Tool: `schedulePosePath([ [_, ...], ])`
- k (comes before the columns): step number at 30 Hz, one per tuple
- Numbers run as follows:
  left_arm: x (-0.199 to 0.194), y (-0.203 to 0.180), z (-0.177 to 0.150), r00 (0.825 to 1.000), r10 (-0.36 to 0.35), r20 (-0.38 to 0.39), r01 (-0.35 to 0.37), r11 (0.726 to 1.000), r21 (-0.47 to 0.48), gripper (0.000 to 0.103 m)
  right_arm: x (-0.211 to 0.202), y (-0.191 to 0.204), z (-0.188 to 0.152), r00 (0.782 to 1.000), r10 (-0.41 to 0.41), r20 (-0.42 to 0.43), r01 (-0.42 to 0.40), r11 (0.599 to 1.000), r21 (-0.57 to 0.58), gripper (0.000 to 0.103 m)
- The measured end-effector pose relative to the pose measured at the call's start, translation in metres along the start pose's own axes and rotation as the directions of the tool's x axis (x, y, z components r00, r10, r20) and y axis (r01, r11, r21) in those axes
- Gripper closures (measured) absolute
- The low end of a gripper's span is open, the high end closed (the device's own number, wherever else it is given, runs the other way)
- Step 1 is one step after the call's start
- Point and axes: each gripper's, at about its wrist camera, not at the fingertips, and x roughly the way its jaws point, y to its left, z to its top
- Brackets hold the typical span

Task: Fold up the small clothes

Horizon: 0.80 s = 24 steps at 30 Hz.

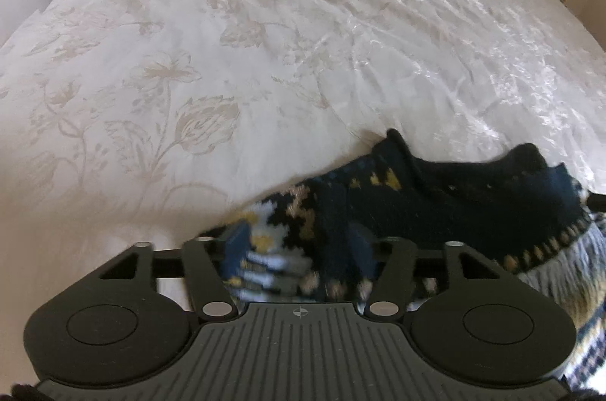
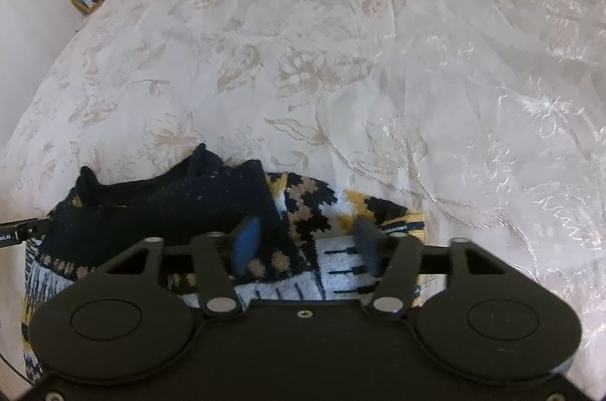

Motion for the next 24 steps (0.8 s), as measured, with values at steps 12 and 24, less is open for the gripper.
schedulePosePath([
  [12, -0.043, -0.020, -0.053, 0.995, -0.010, -0.094, 0.006, 0.999, -0.042, 0.026, -0.038, 0.024, -0.039, 0.999, -0.032, -0.019, 0.032, 0.999, -0.024, 0.005],
  [24, -0.044, -0.027, -0.107, 0.983, 0.040, -0.177, -0.048, 0.998, -0.037, 0.026, -0.050, 0.055, -0.097, 0.994, -0.062, -0.088, 0.050, 0.990, -0.132, 0.002],
])
